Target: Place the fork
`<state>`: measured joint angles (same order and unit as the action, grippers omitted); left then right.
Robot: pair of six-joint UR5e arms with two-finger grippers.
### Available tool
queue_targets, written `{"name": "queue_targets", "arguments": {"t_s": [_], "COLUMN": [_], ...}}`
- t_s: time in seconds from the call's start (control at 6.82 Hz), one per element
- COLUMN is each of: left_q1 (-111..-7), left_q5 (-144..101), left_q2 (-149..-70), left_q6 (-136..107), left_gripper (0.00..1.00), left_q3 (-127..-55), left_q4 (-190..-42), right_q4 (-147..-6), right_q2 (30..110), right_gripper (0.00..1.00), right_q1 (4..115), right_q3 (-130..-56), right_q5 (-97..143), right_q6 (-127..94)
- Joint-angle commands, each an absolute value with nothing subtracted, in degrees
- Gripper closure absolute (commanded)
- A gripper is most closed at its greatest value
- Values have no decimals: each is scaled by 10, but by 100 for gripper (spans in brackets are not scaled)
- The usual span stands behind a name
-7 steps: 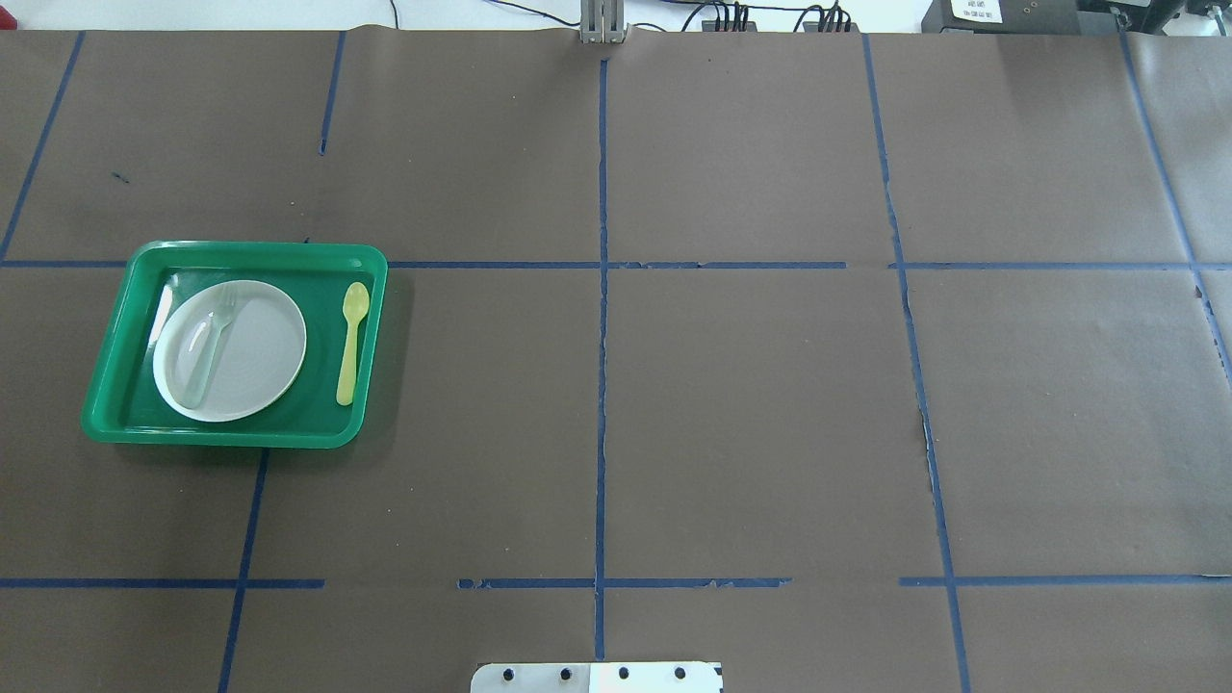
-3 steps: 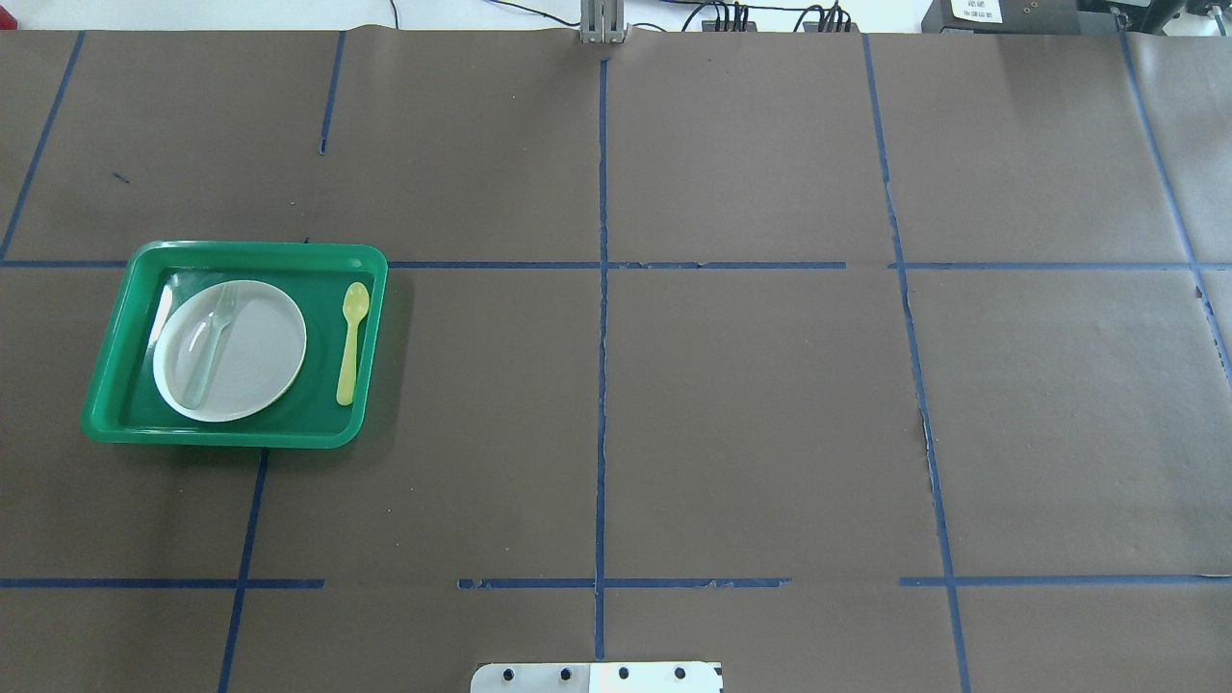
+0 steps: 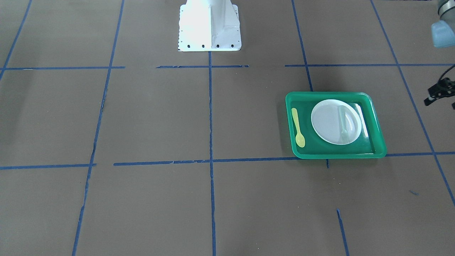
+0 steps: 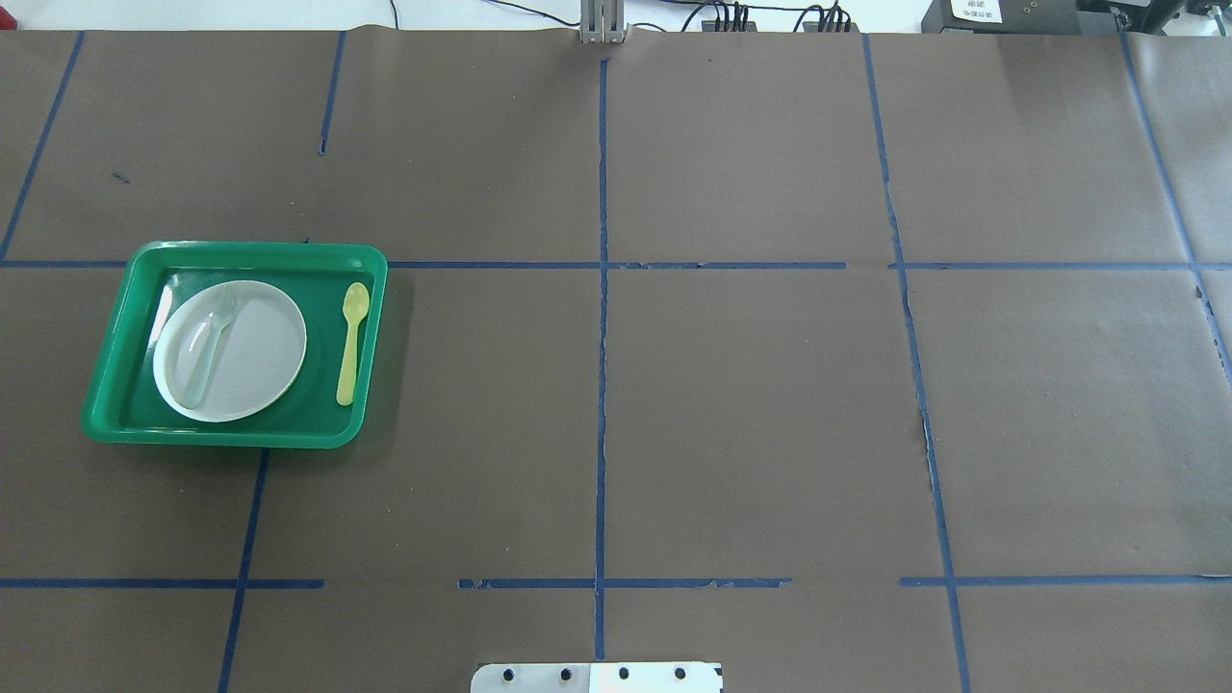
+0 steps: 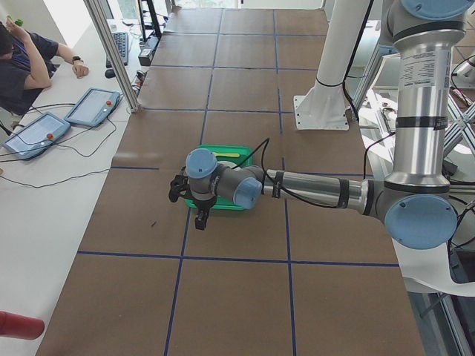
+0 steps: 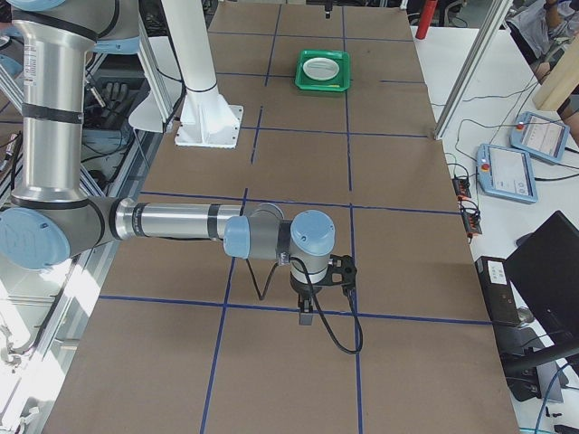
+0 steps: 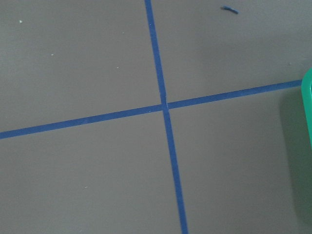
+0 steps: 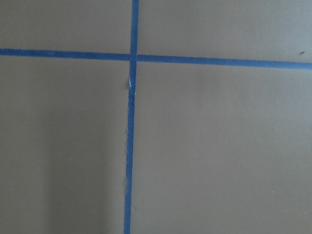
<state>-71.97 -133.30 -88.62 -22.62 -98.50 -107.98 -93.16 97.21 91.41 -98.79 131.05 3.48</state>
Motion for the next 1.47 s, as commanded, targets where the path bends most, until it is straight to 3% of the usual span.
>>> {"name": "queue_targets", "arguments": {"t_s": [0.0,0.29,1.03,1.32], "left_q1": [-605,-525,-465,-464], "left_q5": [-1296,-1236,-1203,-1203], "left_q2": [-916,-959,-983,-983], "left_q6": [-397,-497,-529,-527], "left_gripper": [0,0,1,8], "left_q3": [-1008,-999,-918,-916], "left_q4": [-1102,-1102,-1187,-1187], "right_q4": [-932,-932,-932,-932], "right_q2": [972,972,972,972], "right_gripper": [0,0,0,0], "right_q1": [914,914,914,914], "right_q3": [-988,-988,-988,-988], "right_q5": [1310,1310,1310,1310], "right_q6": [34,35,35,34]}}
